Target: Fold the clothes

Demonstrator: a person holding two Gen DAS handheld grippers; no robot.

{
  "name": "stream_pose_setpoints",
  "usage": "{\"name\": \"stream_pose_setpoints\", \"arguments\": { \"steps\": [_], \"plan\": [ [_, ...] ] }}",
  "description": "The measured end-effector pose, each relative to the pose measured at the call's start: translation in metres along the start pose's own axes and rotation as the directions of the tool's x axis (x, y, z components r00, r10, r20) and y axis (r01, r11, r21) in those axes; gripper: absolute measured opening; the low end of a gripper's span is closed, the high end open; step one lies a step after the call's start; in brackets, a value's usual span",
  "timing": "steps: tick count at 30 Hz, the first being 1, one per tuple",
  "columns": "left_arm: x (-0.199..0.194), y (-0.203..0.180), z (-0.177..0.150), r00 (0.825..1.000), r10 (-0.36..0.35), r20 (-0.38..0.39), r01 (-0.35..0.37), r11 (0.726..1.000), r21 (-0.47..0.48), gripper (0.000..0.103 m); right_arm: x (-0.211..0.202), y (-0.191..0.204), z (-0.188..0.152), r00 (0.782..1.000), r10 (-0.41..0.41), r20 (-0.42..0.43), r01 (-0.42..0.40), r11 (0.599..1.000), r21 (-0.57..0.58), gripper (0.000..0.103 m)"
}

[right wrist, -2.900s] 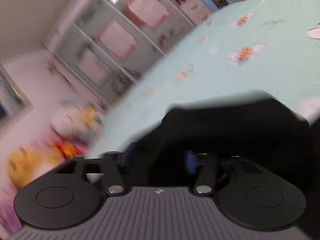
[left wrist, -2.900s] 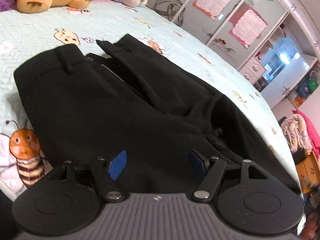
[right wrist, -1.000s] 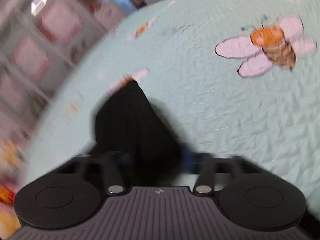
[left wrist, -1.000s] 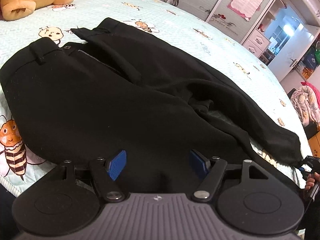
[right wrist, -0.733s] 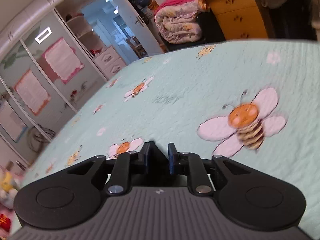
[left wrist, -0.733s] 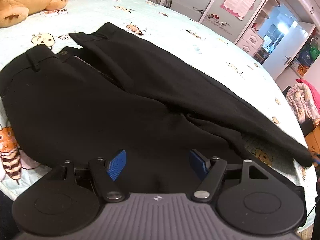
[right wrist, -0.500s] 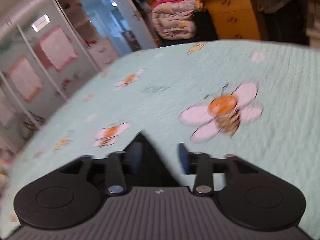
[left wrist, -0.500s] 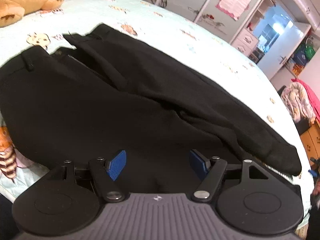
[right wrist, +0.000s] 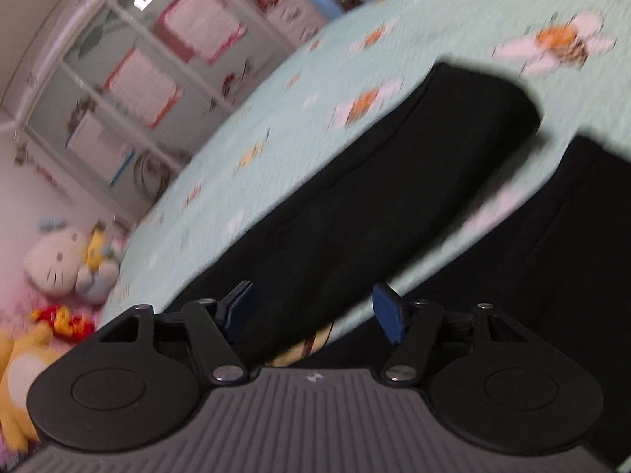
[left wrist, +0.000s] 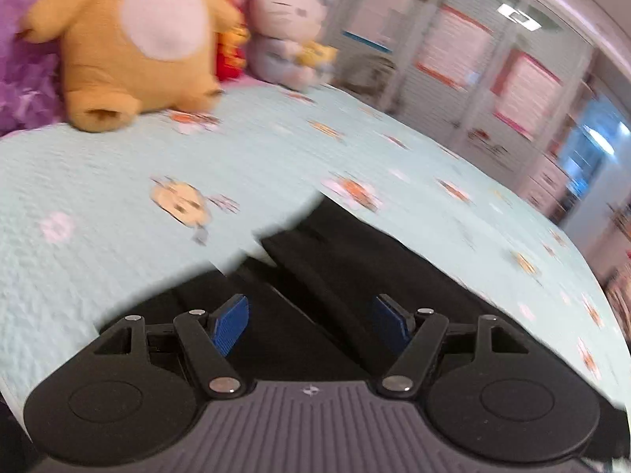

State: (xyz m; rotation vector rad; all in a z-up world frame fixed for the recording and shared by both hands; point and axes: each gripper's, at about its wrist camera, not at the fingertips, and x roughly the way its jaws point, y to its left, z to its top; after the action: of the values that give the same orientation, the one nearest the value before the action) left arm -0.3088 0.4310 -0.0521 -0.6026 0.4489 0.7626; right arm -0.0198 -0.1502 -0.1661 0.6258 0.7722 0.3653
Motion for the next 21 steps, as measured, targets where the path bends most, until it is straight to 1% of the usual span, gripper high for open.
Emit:
{"name": "stream_pose_setpoints", "arguments": {
  "steps": [2,5,8,10,12,14,15,16,18,19,20,21],
  "plan": [
    [0.006,0.019,0.012,0.999,0.047,0.016,-0.046,0.998,-0.041,0.073,0.002,0.011,-0.020,0.999,-0.002,-0.042,0.002,1.000,-0.018,0.066],
    [-0.002,0.048,0.015,0.994,0.095,0.049,-0.090,0.991,-0.098,0.073,0.002,0.042,-0.040,0.997,0.025,-0.070,-0.032,0.995,-0.094,0.066],
    [-0.019,0.081,0.002,0.988,0.143,0.061,-0.131,0.977,-0.169,0.073,0.000,0.076,-0.057,0.994,0.058,-0.094,-0.074,0.981,-0.179,0.066],
    [-0.028,0.100,-0.010,0.988,0.146,0.048,-0.134,0.970,-0.201,0.073,0.000,0.099,-0.069,0.991,0.078,-0.111,-0.102,0.967,-0.235,0.066],
    [-0.037,0.117,-0.023,0.988,0.150,0.035,-0.139,0.965,-0.224,0.073,0.004,0.131,-0.080,0.980,0.126,-0.152,-0.166,0.942,-0.291,0.067],
    [-0.042,0.127,-0.032,0.988,0.150,0.027,-0.140,0.964,-0.225,0.073,0.013,0.174,-0.098,0.959,0.188,-0.211,-0.255,0.898,-0.359,0.068],
    [-0.042,0.133,-0.034,0.990,0.139,0.022,-0.130,0.963,-0.237,0.073,0.017,0.196,-0.109,0.948,0.214,-0.236,-0.294,0.873,-0.389,0.070],
    [-0.043,0.138,-0.037,0.991,0.129,0.017,-0.121,0.961,-0.250,0.073,0.023,0.220,-0.122,0.935,0.238,-0.263,-0.334,0.842,-0.425,0.072],
    [-0.037,0.147,-0.039,0.995,0.102,0.008,-0.096,0.957,-0.272,0.073,0.035,0.273,-0.152,0.909,0.274,-0.313,-0.404,0.761,-0.507,0.073],
    [-0.036,0.150,-0.040,0.996,0.091,0.005,-0.086,0.957,-0.278,0.073,0.039,0.300,-0.171,0.899,0.290,-0.327,-0.432,0.708,-0.559,0.073],
    [-0.036,0.152,-0.041,0.997,0.083,0.003,-0.079,0.956,-0.282,0.073,0.044,0.329,-0.190,0.889,0.305,-0.340,-0.456,0.647,-0.611,0.073],
    [-0.036,0.153,-0.043,0.997,0.073,0.002,-0.069,0.956,-0.286,0.073,0.050,0.355,-0.209,0.883,0.311,-0.350,-0.469,0.590,-0.657,0.073]
  ]
}}
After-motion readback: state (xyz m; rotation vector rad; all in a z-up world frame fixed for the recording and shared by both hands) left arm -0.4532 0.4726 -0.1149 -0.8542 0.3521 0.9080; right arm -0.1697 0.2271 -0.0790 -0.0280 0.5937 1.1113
